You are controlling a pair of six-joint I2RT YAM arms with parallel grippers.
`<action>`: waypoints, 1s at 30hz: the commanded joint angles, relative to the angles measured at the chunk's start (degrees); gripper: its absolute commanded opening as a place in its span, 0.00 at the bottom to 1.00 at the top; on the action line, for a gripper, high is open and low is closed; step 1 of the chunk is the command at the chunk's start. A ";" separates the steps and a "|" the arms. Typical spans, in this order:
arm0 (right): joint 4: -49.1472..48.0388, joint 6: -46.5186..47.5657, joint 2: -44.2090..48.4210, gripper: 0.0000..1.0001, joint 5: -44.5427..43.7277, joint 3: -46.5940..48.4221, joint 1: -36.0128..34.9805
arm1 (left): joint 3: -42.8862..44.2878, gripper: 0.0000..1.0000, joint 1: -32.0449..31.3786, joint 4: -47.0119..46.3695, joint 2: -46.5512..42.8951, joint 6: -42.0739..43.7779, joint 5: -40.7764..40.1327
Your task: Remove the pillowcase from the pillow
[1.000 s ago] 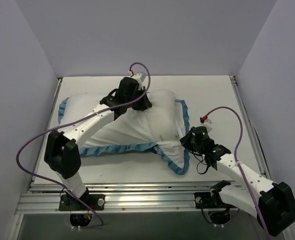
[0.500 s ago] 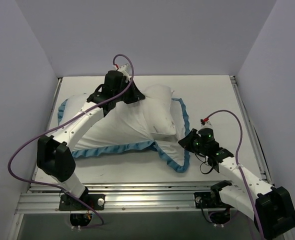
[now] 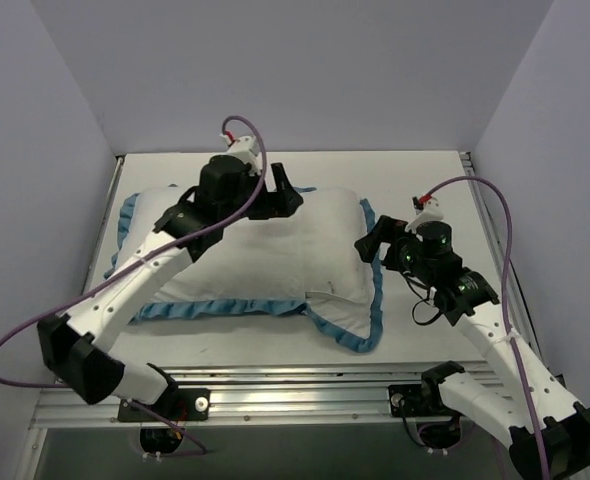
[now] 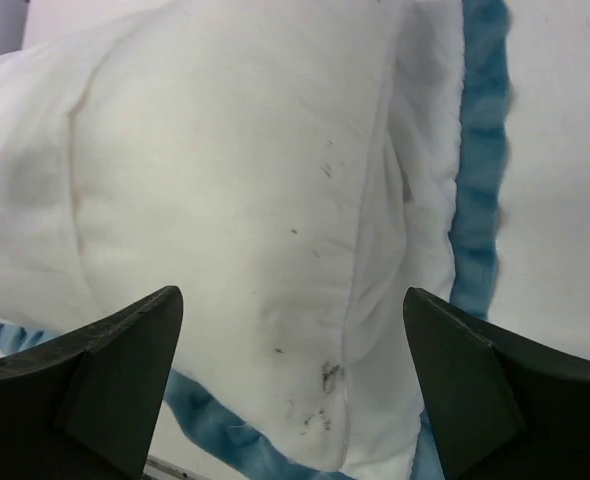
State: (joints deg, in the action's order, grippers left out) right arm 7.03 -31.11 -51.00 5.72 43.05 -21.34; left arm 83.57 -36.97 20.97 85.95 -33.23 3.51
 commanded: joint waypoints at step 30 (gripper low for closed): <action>-3.24 -1.93 -11.13 0.00 -4.57 -0.59 -14.87 | -6.22 0.96 12.54 -11.21 7.22 -0.34 1.59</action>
State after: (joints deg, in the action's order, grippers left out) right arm 3.27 -31.14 -63.13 1.87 43.38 -35.42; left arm 75.40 -24.03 16.86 94.11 -33.23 -0.32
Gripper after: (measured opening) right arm 0.087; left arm 0.957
